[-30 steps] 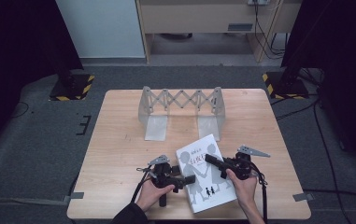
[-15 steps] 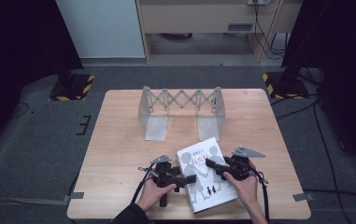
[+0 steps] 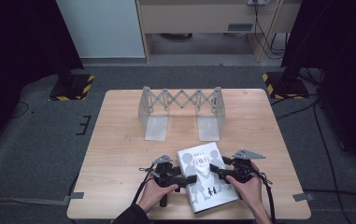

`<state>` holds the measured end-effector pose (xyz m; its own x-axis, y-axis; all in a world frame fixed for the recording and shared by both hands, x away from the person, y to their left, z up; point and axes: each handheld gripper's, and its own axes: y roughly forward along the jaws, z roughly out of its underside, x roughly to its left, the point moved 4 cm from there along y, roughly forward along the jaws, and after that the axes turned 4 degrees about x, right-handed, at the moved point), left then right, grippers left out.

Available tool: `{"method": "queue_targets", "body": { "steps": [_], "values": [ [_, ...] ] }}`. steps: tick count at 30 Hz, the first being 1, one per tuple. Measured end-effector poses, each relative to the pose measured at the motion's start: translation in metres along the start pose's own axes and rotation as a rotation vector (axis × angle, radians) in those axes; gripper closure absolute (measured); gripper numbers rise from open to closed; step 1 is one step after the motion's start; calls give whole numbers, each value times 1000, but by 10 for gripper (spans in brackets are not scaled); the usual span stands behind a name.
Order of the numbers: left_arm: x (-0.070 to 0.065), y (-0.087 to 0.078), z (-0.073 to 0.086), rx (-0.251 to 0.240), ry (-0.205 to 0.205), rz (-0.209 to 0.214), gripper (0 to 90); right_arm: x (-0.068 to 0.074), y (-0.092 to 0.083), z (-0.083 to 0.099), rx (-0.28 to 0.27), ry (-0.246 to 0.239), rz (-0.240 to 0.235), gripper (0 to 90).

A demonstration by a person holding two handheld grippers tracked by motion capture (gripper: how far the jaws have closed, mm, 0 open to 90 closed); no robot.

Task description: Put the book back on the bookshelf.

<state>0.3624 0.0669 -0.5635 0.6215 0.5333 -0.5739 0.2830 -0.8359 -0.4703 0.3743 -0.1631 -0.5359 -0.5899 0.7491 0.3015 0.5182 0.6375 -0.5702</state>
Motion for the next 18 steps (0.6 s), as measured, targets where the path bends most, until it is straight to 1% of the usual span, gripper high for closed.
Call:
{"method": "queue_targets", "body": {
  "steps": [2, 5, 7, 9, 13, 14, 18],
  "values": [
    [0, 0, 0, -3, -4, 1, 70, -1, 0, 1, 3, -6, 7, 310],
    [0, 0, 0, -3, -3, 0, 70, -3, -2, 4, 12, 22, -12, 307],
    [0, 0, 0, -3, -2, -1, 70, -4, -1, 7, 4, 41, -25, 311],
    [0, 1, 0, -4, 0, -3, 67, -4, -1, 7, 4, 45, -28, 313],
    [-2, 2, 0, -8, 0, -3, 36, -5, 0, 8, 0, 49, -35, 315],
    [-3, 3, 0, -8, 0, -2, 20, -4, 1, 8, -2, 62, -45, 314],
    [-4, 4, 0, -11, 0, -9, 0, -4, 1, 8, -2, 65, -46, 314]
  ]
}}
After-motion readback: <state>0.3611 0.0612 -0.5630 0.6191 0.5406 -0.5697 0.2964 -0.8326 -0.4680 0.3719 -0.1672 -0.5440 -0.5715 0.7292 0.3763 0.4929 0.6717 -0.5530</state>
